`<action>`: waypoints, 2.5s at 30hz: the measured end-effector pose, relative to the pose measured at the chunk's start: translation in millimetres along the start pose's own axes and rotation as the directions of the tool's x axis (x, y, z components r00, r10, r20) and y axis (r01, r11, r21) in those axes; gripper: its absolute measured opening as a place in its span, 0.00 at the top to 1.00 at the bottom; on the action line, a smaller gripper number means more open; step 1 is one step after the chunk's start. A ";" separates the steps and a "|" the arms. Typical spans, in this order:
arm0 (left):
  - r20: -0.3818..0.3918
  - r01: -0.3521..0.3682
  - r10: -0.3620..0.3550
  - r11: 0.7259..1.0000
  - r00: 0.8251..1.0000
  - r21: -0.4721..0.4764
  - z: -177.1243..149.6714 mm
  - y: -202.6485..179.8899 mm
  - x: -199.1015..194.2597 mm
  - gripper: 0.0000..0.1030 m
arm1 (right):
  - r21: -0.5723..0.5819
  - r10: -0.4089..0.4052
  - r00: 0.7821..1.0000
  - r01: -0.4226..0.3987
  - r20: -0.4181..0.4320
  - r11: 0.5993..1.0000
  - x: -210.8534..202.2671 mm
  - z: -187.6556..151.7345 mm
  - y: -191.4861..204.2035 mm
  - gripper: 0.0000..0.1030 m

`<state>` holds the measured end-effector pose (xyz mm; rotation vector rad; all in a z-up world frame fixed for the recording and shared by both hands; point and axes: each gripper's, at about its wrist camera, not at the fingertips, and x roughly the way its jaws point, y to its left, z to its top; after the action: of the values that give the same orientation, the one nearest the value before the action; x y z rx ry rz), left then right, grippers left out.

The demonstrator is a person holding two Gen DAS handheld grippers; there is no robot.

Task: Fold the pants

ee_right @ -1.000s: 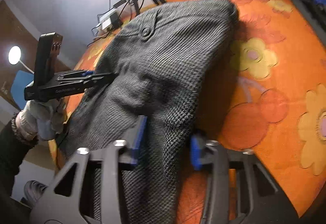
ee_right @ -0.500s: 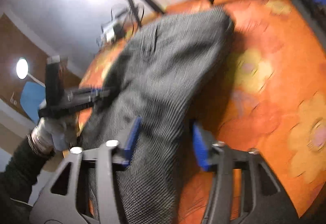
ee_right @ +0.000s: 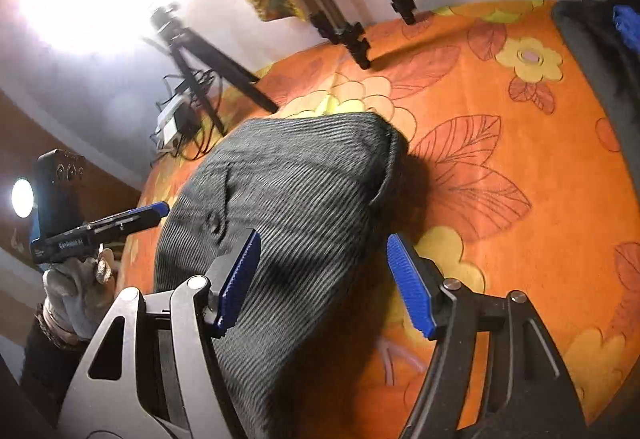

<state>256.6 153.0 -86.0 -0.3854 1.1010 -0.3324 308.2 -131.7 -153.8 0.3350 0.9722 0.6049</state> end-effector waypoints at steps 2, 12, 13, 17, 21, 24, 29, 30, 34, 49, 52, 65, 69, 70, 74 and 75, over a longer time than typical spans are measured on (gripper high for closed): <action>-0.016 0.021 -0.021 0.999 1.000 -0.042 14.8 3.5 17.9 0.38 | 0.032 0.018 1.000 -0.018 -0.003 0.999 4.6 6.9 -9.5 0.33; -0.087 0.004 -0.008 0.999 0.996 -0.046 43.4 0.8 69.7 0.36 | 0.112 0.114 0.993 -0.111 -0.014 0.987 20.8 29.9 -38.0 0.33; -0.078 0.003 -0.007 0.999 0.997 -0.043 44.9 0.0 70.6 0.35 | 0.106 0.121 0.993 -0.119 -0.012 0.987 21.7 30.6 -37.2 0.33; -0.060 -0.010 0.008 0.999 0.998 -0.037 49.7 -2.0 73.2 0.37 | 0.091 0.170 0.985 -0.166 -0.038 0.982 33.6 34.1 -27.2 0.37; -0.036 -0.060 0.060 0.998 0.998 0.011 50.6 -7.8 75.6 0.66 | 0.034 0.147 0.988 -0.146 -0.043 0.989 41.3 37.1 -13.2 0.53; -0.013 -0.070 0.071 0.997 0.997 0.038 51.6 -12.2 68.5 0.83 | -0.007 0.150 0.988 -0.150 -0.040 0.989 38.5 41.6 -2.7 0.77; 0.042 -0.071 0.069 0.996 0.997 0.053 54.4 -22.0 41.8 0.90 | -0.178 0.097 0.995 -0.095 0.000 0.979 18.6 46.7 40.8 0.84; 0.052 -0.068 0.066 0.996 0.997 0.051 54.2 -22.7 37.4 0.90 | -0.208 0.093 0.996 -0.089 0.012 0.974 12.2 46.6 49.8 0.84; 0.109 -0.042 0.036 0.998 0.993 0.052 47.8 -29.0 7.6 0.91 | -0.299 0.085 0.995 -0.067 0.050 0.952 -9.9 42.1 75.5 0.85; 0.258 -0.060 0.025 0.990 0.966 0.131 -26.7 -70.7 -110.1 0.93 | -0.603 0.081 0.986 0.023 0.146 0.798 -93.2 -32.2 166.0 0.86; 0.262 -0.118 0.083 0.986 0.961 0.120 -41.8 -70.9 -120.8 0.88 | -0.621 0.067 0.982 0.057 0.175 0.782 -96.7 -42.2 174.9 0.86; 0.089 -0.091 0.068 0.953 0.994 0.288 -145.8 -95.1 -66.0 0.87 | -0.613 0.082 0.972 0.072 0.219 0.787 -104.0 -46.3 185.6 0.87; 0.029 -0.029 0.023 0.974 0.999 0.226 -140.5 -87.1 -18.5 0.87 | -0.637 0.077 0.971 0.089 0.227 0.765 -110.1 -51.7 189.7 0.87; 0.013 -0.024 0.022 0.974 1.000 0.223 -138.4 -85.6 -6.4 0.87 | -0.643 0.077 0.970 0.092 0.230 0.761 -112.0 -52.8 190.1 0.87; -0.029 -0.058 0.067 0.972 0.997 0.227 -138.8 -84.8 30.8 0.87 | -0.647 0.107 0.970 0.062 0.218 0.760 -118.2 -56.3 190.6 0.87; -0.024 -0.068 0.076 0.971 0.997 0.227 -138.2 -85.4 36.2 0.87 | -0.655 0.112 0.972 0.052 0.205 0.753 -116.9 -60.8 192.1 0.87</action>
<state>140.4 42.5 -130.7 -0.1377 1.0925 -0.3962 144.9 -52.3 -7.8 -0.2153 0.4734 0.8781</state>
